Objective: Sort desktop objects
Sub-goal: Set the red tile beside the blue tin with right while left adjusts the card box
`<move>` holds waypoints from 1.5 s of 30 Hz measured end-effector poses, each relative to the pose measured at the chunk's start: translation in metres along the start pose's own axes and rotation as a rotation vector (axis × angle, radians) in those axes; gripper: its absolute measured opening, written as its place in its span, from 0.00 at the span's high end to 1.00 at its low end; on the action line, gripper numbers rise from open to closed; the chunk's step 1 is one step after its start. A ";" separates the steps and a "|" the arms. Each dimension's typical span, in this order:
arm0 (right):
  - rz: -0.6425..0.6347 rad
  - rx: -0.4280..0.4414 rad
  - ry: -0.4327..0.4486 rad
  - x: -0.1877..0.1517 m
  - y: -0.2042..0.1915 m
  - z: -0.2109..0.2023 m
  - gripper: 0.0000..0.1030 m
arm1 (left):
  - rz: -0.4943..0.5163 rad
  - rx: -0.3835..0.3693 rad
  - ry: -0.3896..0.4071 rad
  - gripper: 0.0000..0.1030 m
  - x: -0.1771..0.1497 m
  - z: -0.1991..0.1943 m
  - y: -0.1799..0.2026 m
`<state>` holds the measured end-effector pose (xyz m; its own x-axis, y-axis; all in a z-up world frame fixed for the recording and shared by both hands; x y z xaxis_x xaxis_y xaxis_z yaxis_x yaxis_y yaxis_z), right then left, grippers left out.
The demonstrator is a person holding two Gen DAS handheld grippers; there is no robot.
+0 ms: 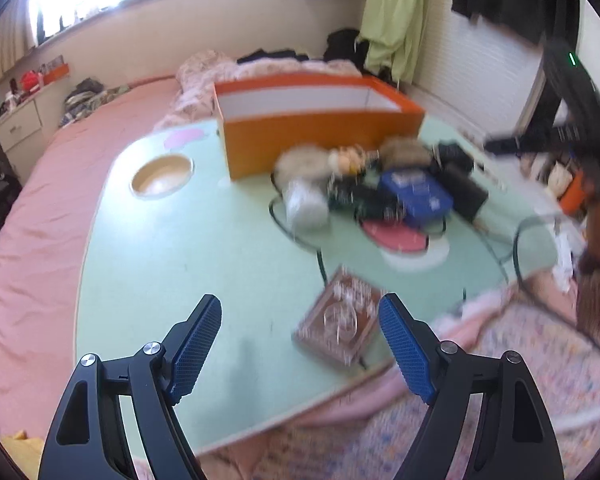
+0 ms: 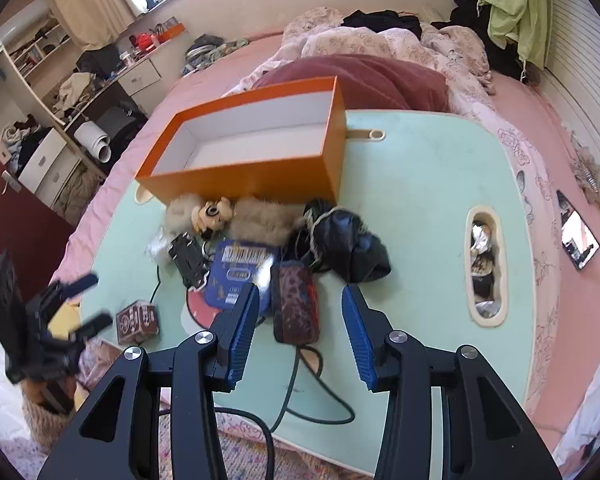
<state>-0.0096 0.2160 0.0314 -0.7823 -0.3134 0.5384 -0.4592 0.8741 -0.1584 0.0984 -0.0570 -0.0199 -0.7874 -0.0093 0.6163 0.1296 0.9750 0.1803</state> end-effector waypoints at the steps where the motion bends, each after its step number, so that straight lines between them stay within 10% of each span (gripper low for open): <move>1: -0.001 -0.019 -0.002 0.003 0.004 -0.001 0.57 | 0.008 -0.005 -0.015 0.22 -0.007 0.003 0.002; 8: -0.053 -0.128 0.008 0.069 0.009 0.004 0.57 | 0.079 -0.003 -0.048 0.61 0.000 0.040 0.020; 14: -0.138 -0.194 -0.006 0.112 -0.013 0.037 0.57 | 0.083 -0.022 -0.014 0.61 0.032 0.064 0.033; 16: -0.156 -0.206 -0.024 0.118 -0.020 0.049 0.57 | 0.076 -0.001 0.013 0.60 0.039 0.063 0.033; 21: -0.176 -0.223 -0.053 0.120 -0.025 0.063 0.57 | 0.025 -0.057 0.100 0.18 0.048 0.032 0.027; 35: -0.212 -0.190 -0.135 0.121 -0.040 0.088 0.51 | -0.113 -0.093 0.179 0.18 0.070 0.006 0.002; 45: -0.188 -0.094 -0.001 0.085 -0.060 0.025 0.41 | -0.116 -0.077 0.117 0.18 0.043 0.011 0.006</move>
<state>-0.0585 0.1275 0.0662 -0.6870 -0.4741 0.5507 -0.5558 0.8310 0.0221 0.0585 -0.0494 -0.0007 -0.7252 -0.1508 0.6718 0.0914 0.9460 0.3110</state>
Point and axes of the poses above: each gripper's, at about its wrist camera, not at the fingertips, and z roughly the way its jaws point, y to its right, x to its top, the point moved 6 cm from there along z, roughly the way its jaws point, and after that the axes turned 10 degrees about -z, right-handed, at the moved point
